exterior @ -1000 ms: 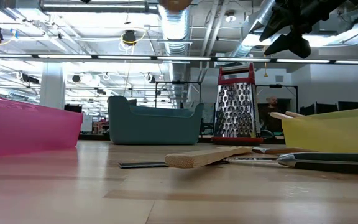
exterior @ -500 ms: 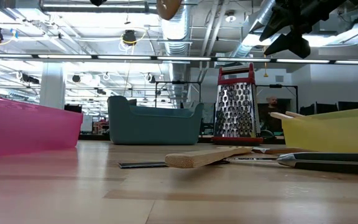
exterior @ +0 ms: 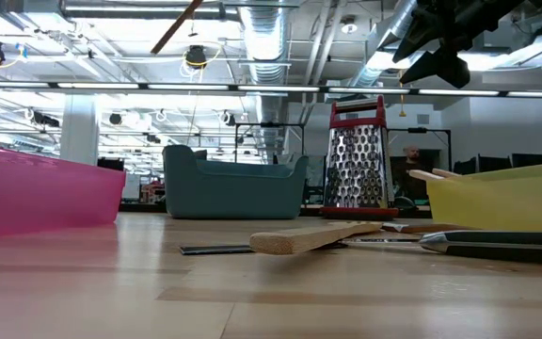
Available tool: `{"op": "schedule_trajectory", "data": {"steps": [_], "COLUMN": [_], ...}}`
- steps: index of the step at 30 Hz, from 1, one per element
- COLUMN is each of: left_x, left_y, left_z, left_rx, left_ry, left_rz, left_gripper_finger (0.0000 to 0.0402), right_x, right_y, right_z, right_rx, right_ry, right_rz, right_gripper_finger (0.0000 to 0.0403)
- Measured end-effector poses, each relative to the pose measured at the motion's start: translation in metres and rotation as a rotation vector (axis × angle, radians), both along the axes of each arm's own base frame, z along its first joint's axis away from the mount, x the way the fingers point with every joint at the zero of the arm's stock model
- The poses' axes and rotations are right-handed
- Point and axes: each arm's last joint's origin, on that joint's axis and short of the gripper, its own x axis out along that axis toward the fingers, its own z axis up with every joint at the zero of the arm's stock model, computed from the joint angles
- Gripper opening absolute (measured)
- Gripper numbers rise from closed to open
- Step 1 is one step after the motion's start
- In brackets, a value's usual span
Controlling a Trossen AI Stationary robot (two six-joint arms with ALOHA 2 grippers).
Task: Pick & Place Kitchen Items
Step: Put the brown serving spoon into the pink bin
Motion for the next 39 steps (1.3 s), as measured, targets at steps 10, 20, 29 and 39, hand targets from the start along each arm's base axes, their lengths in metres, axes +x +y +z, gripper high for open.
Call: {"op": "schedule_trajectory", "data": {"steps": [10,20,29,39], "left_x": [-0.011,-0.051,-0.088,-0.103], "left_y": [0.006,0.015,0.017,0.013], "left_z": [-0.006,-0.016,-0.036,-0.056], "left_rx": [-0.551,-1.095,-1.212,-1.255], "left_ry": [-0.241,-0.094,0.110,0.264], "left_rz": [0.274,0.439,0.807,0.985], "left_gripper_finger": [0.0050,0.0049,0.0049,0.0049], "right_x": [0.000,0.000,0.000,0.000], "right_y": [0.000,0.000,0.000,0.000], "right_z": [0.000,0.000,0.000,0.000], "right_rx": [0.002,0.002,0.002,0.002], "right_ry": [-0.001,-0.001,0.000,0.000], "right_rz": [0.003,0.003,0.003,0.004], "right_gripper_finger": [0.0221,0.0221,0.0221,0.0221]}}
